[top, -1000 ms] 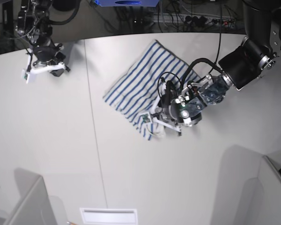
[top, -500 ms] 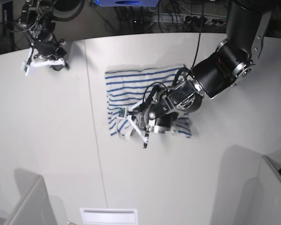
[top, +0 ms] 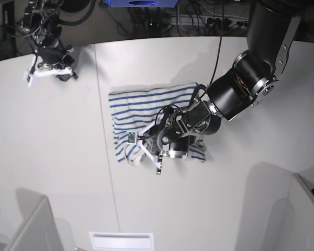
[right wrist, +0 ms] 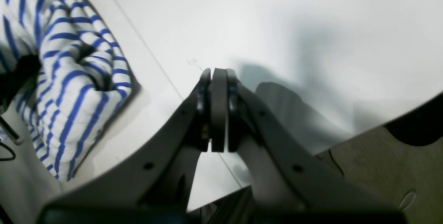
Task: Fold the T-shirt properly
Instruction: 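Grasp the shirt with the left gripper and rotate it flat into a square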
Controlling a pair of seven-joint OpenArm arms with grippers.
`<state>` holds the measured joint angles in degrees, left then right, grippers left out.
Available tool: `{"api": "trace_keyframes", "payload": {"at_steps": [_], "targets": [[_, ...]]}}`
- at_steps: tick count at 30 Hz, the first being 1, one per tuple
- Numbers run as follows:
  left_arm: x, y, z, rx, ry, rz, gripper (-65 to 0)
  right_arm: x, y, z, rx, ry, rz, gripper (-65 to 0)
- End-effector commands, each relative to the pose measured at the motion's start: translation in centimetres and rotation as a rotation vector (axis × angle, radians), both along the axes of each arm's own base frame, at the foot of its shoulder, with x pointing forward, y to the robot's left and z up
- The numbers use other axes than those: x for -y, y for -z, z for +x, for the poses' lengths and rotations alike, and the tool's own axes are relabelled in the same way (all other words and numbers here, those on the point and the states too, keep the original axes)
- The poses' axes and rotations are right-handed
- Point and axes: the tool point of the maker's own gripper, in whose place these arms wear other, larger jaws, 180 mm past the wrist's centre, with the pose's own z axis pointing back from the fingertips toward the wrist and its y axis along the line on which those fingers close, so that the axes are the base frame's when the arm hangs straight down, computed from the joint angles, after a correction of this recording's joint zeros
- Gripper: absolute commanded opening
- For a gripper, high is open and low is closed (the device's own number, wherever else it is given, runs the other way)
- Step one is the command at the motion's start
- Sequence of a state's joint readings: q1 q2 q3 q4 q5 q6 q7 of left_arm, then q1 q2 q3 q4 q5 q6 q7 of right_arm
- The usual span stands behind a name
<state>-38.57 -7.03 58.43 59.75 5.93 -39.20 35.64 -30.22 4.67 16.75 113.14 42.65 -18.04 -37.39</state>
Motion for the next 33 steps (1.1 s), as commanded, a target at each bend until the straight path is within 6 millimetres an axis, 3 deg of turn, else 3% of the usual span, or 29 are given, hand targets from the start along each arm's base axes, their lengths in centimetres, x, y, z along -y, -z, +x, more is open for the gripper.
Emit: {"api": "trace_keyframes", "payload": {"at_steps": [1, 8, 9, 15, 17, 20, 24, 27, 30, 33], "targets": [[0.3, -1.0, 0.7, 0.017, 0.013, 0.001, -65.0, 0.3, -0.6, 0.4, 0.027, -0.003, -0.017, -65.0], [1.7, -3.4, 2.4, 0.066, 0.024, -0.027, -65.0, 0.3, -0.8, 0.7, 0.032, -0.004, -0.016, -65.0], [2.0, -4.1, 2.9, 0.083, 0.029, -0.033, -62.2, 0.2, -0.7, 0.7, 0.032, -0.006, -0.015, -65.0], [3.4, -6.9, 4.9, 0.141, 0.044, -0.049, -18.3, 0.2, -0.8, 0.8, 0.035, -0.007, -0.016, -65.0], [3.6, -7.6, 5.4, 0.158, 0.047, -0.051, -8.2, 0.3, -0.8, 0.8, 0.035, -0.009, -0.018, -65.0], [3.7, -8.8, 6.2, 0.185, 0.05, -0.053, 0.0, 0.3, -0.9, 0.9, 0.036, -0.011, -0.018, -65.0], [3.5, -11.8, 8.1, 0.238, 0.017, -0.094, 0.0, 0.3, -0.9, 1.0, 0.038, -0.013, -0.019, -65.0], [3.6, -16.6, 9.3, 0.298, -0.066, -0.271, 0.0, 0.3, -1.1, 1.2, 0.046, -0.013, -0.022, -65.0], [-0.6, -20.3, 9.9, 0.375, -0.23, -0.383, -0.5, 0.5, -1.4, 1.6, 0.065, -0.045, -0.041, -65.0], [-6.2, -22.7, 8.5, 0.47, -0.36, -0.444, -15.0, 0.4, -2.0, 1.9, 0.099, -0.172, -0.123, -65.0]]}}
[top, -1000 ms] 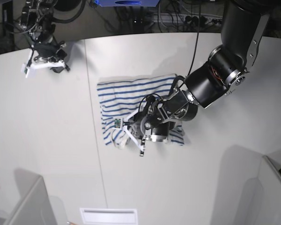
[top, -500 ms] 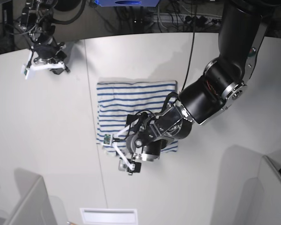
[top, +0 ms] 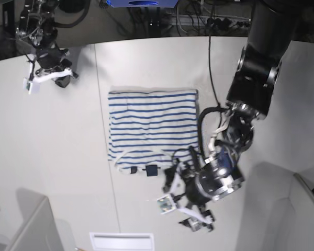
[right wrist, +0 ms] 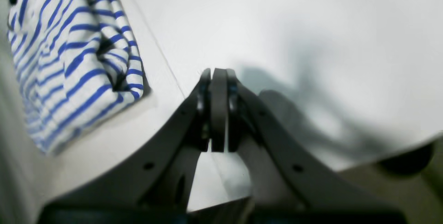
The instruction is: Fold the T-shirt properly
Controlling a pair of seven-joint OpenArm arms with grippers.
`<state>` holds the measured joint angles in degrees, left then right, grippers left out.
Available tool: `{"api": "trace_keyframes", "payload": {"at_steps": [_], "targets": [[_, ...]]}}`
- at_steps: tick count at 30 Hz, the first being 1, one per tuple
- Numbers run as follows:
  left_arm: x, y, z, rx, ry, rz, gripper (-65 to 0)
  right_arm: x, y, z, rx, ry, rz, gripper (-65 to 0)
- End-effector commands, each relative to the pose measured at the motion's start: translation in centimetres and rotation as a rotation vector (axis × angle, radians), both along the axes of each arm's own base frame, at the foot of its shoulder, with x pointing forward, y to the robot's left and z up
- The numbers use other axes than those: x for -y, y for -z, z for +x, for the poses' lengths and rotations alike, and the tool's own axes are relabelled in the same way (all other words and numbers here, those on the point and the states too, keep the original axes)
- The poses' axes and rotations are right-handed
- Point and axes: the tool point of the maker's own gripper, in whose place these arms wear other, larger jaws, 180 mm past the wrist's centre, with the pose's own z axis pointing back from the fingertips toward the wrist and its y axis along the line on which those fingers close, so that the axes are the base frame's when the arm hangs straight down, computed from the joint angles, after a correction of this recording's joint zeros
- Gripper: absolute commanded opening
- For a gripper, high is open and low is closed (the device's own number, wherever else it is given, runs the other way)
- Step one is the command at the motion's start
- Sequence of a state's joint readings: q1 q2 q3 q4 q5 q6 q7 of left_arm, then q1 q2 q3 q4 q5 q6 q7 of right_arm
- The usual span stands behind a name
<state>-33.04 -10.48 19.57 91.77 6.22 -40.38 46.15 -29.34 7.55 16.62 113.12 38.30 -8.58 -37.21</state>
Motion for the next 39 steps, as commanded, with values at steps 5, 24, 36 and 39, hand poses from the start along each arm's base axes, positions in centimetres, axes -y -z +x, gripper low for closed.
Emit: {"api": "trace_keyframes", "payload": {"at_steps": [5, 24, 36, 39], "targets": [[-7.3, -2.3, -5.6, 0.139, -0.113, -0.091, -64.8, 0.5, -1.1, -0.4, 0.102, -0.124, -0.212, -65.0], [-17.0, 4.4, -25.5, 0.073, -0.209, -0.704, -65.0, 1.0, -3.7, -7.0, 0.312, -0.184, -0.46, -65.0], [-25.0, 16.8, -39.7, -0.143, -0.525, -0.775, -65.0, 3.3, 0.3, -19.0, -0.107, -0.239, -0.452, -65.0], [-26.7, 19.6, -43.1, -0.22, -0.644, -0.759, -65.0, 2.5, 2.4, -23.7, -0.334, -0.285, -0.383, -65.0]]}}
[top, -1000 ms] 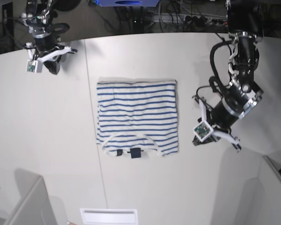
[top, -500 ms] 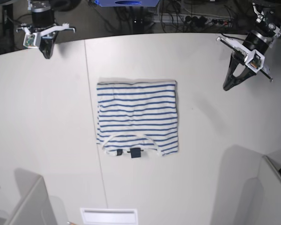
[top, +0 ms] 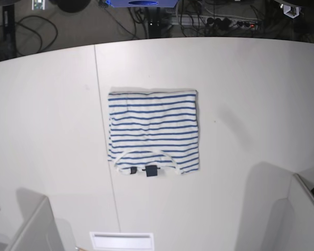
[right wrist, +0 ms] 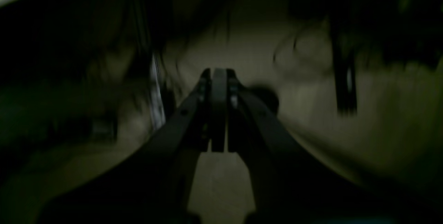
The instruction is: Fold the T-shirt properly
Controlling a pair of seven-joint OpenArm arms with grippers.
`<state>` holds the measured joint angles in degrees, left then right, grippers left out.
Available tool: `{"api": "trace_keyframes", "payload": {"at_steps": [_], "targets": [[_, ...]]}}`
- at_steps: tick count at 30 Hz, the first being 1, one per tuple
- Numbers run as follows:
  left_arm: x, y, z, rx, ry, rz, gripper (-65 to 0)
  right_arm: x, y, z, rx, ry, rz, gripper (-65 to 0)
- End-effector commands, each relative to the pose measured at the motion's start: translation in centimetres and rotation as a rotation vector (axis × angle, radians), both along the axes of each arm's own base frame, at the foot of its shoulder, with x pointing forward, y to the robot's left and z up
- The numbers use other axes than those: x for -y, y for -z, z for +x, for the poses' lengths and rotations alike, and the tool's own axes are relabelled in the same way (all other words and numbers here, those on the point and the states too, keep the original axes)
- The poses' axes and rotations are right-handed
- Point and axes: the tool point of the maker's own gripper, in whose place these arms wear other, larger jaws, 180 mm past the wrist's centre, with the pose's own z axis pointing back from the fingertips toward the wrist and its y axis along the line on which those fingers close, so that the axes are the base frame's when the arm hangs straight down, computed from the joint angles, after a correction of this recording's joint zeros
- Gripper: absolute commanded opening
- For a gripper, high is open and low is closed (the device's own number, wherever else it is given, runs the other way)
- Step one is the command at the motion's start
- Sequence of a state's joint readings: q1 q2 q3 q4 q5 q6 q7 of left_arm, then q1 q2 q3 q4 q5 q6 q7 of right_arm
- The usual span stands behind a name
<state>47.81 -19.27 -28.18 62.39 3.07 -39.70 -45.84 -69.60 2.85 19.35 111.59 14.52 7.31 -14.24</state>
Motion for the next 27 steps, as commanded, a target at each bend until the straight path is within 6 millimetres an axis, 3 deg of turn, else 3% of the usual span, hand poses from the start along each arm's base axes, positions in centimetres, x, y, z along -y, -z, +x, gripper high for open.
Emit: {"api": "trace_keyframes", "payload": {"at_steps": [1, 3, 6, 9, 14, 20, 27], "targets": [[-1.0, 0.1, -1.5, -0.025, -0.028, -0.002, -65.0, 0.1, 0.0, -1.1, -0.049, -0.012, -0.002, -65.0], [-1.9, 1.7, -3.9, -0.099, -0.081, -0.005, -65.0, -0.1, 1.2, -3.7, -0.192, 0.001, 0.019, -65.0], [-2.1, 4.0, -6.2, -0.185, -0.137, -0.028, -65.0, 0.5, 3.1, -6.2, -0.373, 0.001, 0.036, -65.0], [-2.1, 6.4, -9.0, -0.281, -0.198, -0.057, -65.0, -0.2, 6.2, -8.0, -0.543, -0.058, 0.082, -65.0], [0.4, 10.7, -11.9, -0.393, -0.357, -0.146, -65.0, -1.5, 12.1, -10.6, -0.75, -0.315, 0.127, -65.0], [2.3, 12.7, -13.1, -0.444, -0.466, -0.203, -65.0, -3.3, 16.4, -12.1, -0.831, -0.53, 0.137, -65.0], [3.0, 14.7, -11.8, -0.477, -0.521, -0.225, -65.0, -5.1, 20.6, -12.9, -0.841, -0.608, 0.141, -65.0]]}}
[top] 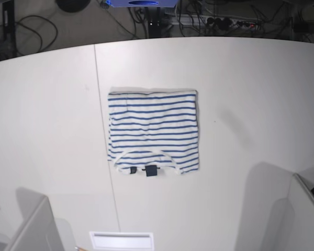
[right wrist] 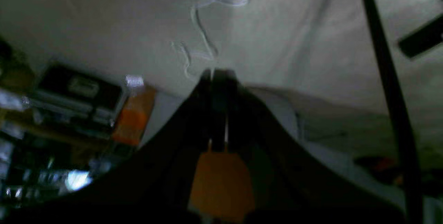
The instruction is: Fold the T-shirt properly
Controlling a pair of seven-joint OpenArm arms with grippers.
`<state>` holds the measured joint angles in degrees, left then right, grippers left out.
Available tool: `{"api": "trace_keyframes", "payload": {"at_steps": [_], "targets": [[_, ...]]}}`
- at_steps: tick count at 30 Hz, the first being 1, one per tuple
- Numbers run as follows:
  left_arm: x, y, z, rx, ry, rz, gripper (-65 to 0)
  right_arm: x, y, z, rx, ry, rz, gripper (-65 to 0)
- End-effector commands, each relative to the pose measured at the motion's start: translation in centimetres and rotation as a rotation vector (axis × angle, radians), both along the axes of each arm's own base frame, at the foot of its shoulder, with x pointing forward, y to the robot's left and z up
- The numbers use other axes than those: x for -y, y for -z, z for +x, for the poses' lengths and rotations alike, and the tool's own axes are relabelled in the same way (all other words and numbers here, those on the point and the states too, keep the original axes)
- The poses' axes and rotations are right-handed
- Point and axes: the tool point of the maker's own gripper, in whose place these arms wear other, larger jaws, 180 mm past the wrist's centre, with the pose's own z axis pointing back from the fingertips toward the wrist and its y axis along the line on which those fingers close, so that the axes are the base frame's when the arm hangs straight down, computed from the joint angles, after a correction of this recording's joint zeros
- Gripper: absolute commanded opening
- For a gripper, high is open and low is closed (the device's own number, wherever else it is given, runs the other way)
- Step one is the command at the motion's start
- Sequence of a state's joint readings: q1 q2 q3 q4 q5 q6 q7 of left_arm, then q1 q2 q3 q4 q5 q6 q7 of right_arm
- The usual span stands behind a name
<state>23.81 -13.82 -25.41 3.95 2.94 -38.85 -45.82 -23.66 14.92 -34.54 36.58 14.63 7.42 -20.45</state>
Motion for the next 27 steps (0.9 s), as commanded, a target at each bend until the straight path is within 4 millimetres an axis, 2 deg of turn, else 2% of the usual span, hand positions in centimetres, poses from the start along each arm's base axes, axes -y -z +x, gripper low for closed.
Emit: {"api": "trace_keyframes", "payload": {"at_steps": [1, 5, 8, 11, 13, 16, 20, 23, 27], "targets": [[-1.0, -0.1, 0.0, -0.002, -0.008, 0.041, -65.0, -0.2, 0.1, -1.7, -0.024, 0.013, 0.001, -65.0], [0.0, 2.1, 1.8, -0.094, 0.047, 0.016, -65.0, -1.1, 2.2, -0.3, 0.102, 0.079, 0.026, -65.0], [1.7, 3.8, 2.3, -0.216, 0.228, -0.012, -65.0, -1.6, 3.0, 2.1, 0.224, 0.116, 0.05, -65.0], [1.2, 4.5, 2.6, -0.277, 0.405, 0.073, -65.0, -1.5, 3.2, 3.8, 0.303, 0.135, 0.065, -65.0], [0.9, 4.7, 3.1, -0.277, 0.467, 0.136, -65.0, -1.6, 3.3, 4.1, 0.31, 0.139, 0.067, -65.0], [0.2, 4.2, 4.9, -0.197, 0.426, 0.203, -65.0, -1.7, 3.3, 4.0, 0.307, 0.139, 0.068, -65.0], [0.5, 4.1, 4.6, -0.172, 0.39, 0.199, -65.0, -1.8, 3.3, 3.9, 0.307, 0.14, 0.069, -65.0], [0.8, 4.2, 5.9, -0.156, 0.419, 0.197, -65.0, -1.8, 3.3, 4.2, 0.311, 0.14, 0.07, -65.0], [1.0, 4.3, 6.0, -0.156, 0.433, 0.195, -65.0, -2.0, 3.3, 4.4, 0.319, 0.141, 0.076, -65.0]]}}
